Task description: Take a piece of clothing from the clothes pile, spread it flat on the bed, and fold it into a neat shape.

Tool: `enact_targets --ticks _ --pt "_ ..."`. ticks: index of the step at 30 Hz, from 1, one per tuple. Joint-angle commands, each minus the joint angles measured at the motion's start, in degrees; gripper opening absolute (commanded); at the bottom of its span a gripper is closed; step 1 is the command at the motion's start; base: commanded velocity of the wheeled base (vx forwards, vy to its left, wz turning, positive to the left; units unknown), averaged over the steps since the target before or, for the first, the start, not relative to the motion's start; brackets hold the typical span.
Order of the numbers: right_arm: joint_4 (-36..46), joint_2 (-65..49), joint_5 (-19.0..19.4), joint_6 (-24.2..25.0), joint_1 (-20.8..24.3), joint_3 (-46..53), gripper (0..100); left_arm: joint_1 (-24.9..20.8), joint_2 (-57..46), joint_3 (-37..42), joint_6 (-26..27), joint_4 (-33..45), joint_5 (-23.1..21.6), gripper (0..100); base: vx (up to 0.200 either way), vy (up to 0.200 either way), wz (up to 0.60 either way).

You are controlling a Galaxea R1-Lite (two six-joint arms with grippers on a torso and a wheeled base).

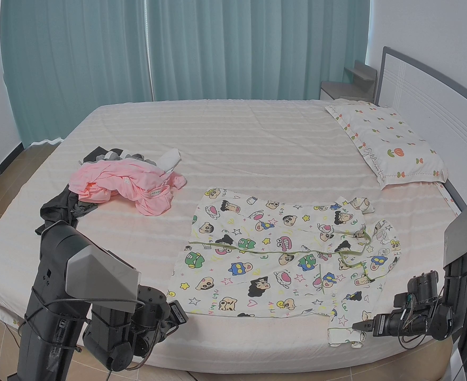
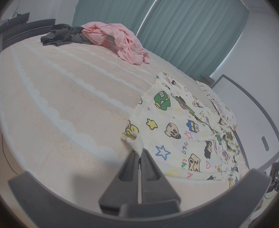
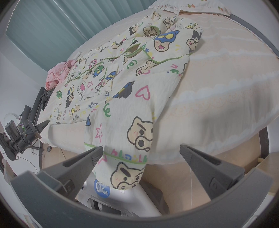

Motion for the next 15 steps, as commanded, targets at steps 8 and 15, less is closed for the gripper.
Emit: enact_targets --ticks 8,15 --pt "-0.07 -0.45 -3.09 4.19 7.2 1.01 100 0.51 -0.44 0.5 -0.27 -0.85 2.74 0 0.0 0.0 0.0" --pt "-0.77 -0.01 -6.25 6.65 10.37 1.01 0 0.87 -0.44 0.41 -0.36 -0.93 3.62 0 0.0 0.0 0.0"
